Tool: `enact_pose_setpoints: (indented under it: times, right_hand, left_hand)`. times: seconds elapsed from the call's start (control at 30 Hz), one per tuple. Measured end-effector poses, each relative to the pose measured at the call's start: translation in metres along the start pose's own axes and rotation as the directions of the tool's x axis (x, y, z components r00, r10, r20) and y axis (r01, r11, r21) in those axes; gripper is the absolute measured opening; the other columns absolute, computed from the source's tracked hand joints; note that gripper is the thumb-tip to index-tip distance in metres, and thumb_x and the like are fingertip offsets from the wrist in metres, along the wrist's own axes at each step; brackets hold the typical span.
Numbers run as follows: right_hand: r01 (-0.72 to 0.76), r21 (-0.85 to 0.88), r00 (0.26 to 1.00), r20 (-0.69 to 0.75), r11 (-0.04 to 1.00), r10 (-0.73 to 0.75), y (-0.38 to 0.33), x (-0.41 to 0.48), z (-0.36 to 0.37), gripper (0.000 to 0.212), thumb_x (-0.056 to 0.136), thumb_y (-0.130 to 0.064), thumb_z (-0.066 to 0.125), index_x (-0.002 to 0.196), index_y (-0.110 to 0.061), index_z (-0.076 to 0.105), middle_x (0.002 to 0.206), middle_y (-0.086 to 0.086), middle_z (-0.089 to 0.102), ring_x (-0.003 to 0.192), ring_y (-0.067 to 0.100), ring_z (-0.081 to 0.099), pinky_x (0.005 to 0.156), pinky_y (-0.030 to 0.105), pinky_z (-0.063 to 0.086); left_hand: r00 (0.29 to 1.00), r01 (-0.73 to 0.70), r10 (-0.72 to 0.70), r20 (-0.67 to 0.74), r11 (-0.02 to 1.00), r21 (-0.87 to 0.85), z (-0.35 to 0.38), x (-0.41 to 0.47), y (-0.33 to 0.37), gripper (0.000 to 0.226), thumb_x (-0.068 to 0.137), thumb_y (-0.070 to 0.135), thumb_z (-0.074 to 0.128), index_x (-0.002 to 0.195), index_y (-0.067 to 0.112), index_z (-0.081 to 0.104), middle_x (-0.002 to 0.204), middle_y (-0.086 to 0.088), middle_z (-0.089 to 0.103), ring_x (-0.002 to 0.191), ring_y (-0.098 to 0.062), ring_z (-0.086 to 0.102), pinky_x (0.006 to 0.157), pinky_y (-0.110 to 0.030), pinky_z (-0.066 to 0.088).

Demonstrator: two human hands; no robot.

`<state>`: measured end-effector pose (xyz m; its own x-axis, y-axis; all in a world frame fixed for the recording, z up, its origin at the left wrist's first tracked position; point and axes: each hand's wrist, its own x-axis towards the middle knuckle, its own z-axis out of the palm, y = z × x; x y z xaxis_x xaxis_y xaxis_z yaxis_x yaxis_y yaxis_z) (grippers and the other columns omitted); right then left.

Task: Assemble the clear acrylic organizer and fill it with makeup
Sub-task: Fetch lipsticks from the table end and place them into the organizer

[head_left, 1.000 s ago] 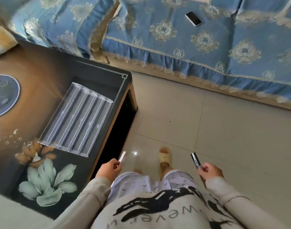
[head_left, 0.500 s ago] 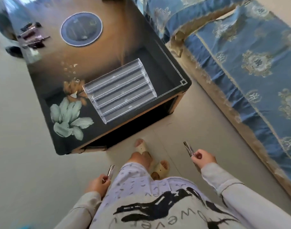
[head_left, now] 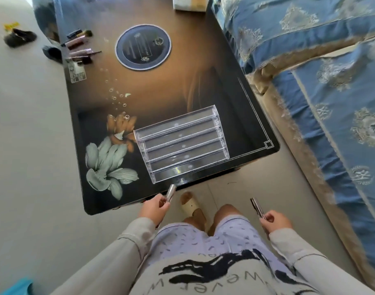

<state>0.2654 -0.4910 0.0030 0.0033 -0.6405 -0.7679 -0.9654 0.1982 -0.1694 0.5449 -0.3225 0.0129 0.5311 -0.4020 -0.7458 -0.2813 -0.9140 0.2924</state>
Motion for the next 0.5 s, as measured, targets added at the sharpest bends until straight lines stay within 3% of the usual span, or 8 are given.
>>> enact_pose_setpoints:
  times: [0.1, 0.17, 0.27, 0.4, 0.5]
  right_hand:
    - [0.01, -0.035, 1.0, -0.008, 0.999, -0.011, -0.015, 0.006, -0.013, 0.028, 0.083, -0.014, 0.062, 0.06, -0.016, 0.046, 0.077, 0.009, 0.059, 0.073, 0.019, 0.05, 0.065, 0.021, 0.031]
    - [0.024, -0.06, 1.0, 0.006, 0.998, -0.024, -0.028, 0.01, -0.019, 0.022, 0.083, -0.014, 0.062, 0.067, -0.013, 0.048, 0.078, 0.012, 0.062, 0.073, 0.018, 0.051, 0.065, 0.021, 0.032]
    - [0.08, -0.086, 0.996, 0.044, 0.993, -0.077, -0.047, 0.016, -0.028, 0.028, 0.084, -0.014, 0.061, 0.061, -0.016, 0.045, 0.077, 0.016, 0.064, 0.072, 0.019, 0.055, 0.066, 0.026, 0.04]
    - [0.187, -0.171, 0.978, 0.129, 0.967, -0.166, -0.081, 0.024, -0.039, 0.02, 0.084, -0.015, 0.061, 0.068, -0.015, 0.049, 0.081, 0.013, 0.065, 0.07, 0.021, 0.053, 0.065, 0.021, 0.037]
    - [0.325, -0.239, 0.939, 0.195, 0.915, -0.282, -0.125, 0.03, -0.052, 0.007, 0.083, -0.015, 0.063, 0.08, -0.01, 0.059, 0.094, 0.016, 0.071, 0.082, 0.028, 0.063, 0.069, 0.023, 0.042]
  left_hand:
    - [0.999, -0.037, 0.038, -0.013, 0.999, 0.026, -0.012, 0.009, 0.014, 0.022, 0.09, 0.026, 0.05, 0.103, 0.011, 0.059, 0.103, -0.014, 0.068, 0.093, -0.03, 0.062, 0.074, -0.029, 0.044]
    - [0.999, -0.045, 0.046, -0.002, 0.996, 0.079, -0.015, 0.012, 0.016, 0.023, 0.091, 0.029, 0.049, 0.105, 0.013, 0.057, 0.103, -0.012, 0.068, 0.085, -0.026, 0.06, 0.067, -0.028, 0.042]
    - [0.999, -0.027, 0.024, 0.026, 0.994, 0.106, -0.013, 0.011, 0.015, 0.023, 0.091, 0.031, 0.048, 0.104, 0.014, 0.057, 0.105, -0.012, 0.068, 0.086, -0.026, 0.06, 0.063, -0.023, 0.037]
    - [0.999, 0.045, -0.045, 0.015, 0.998, -0.032, -0.008, 0.008, 0.013, 0.011, 0.091, 0.027, 0.052, 0.083, 0.019, 0.051, 0.1, -0.014, 0.069, 0.076, -0.02, 0.054, 0.067, -0.023, 0.035]
    - [0.993, 0.099, -0.113, -0.045, 0.965, -0.245, -0.012, 0.009, 0.021, 0.011, 0.089, 0.023, 0.055, 0.087, 0.013, 0.058, 0.098, -0.017, 0.069, 0.079, -0.023, 0.059, 0.07, -0.027, 0.042]
